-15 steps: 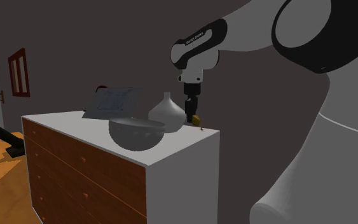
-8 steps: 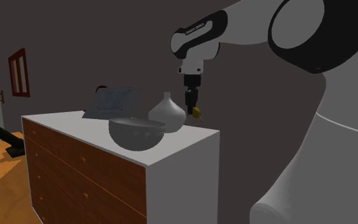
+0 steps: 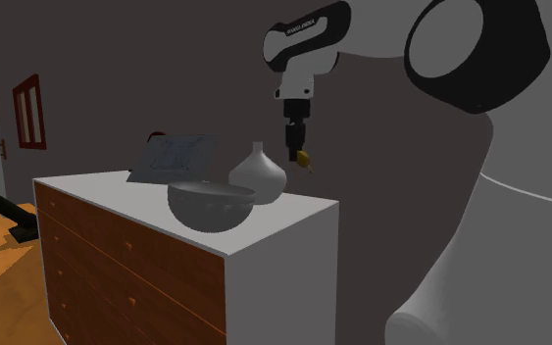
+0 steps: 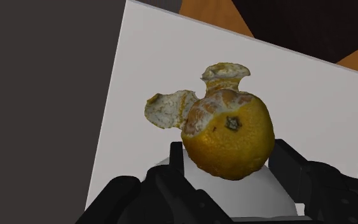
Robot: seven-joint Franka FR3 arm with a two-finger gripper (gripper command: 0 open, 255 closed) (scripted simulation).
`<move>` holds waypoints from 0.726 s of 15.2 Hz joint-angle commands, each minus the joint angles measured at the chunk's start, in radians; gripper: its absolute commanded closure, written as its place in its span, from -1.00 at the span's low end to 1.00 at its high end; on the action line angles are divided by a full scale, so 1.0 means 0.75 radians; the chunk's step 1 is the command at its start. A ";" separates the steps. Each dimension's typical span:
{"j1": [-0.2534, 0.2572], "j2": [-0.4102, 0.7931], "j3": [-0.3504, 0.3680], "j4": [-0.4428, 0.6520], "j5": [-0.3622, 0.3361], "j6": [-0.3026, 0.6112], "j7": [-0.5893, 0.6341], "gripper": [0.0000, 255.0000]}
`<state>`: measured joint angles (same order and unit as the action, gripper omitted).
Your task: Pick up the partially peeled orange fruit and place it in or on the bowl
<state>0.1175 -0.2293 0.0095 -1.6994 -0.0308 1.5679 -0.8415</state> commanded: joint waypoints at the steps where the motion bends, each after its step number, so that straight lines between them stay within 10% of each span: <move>1: 0.000 0.013 0.001 0.052 0.000 -0.039 0.000 1.00; 11: 0.038 0.035 0.062 0.211 0.002 -0.180 0.095 1.00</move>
<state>0.1389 -0.1948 0.0441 -1.5373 -0.0300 1.4379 -0.7905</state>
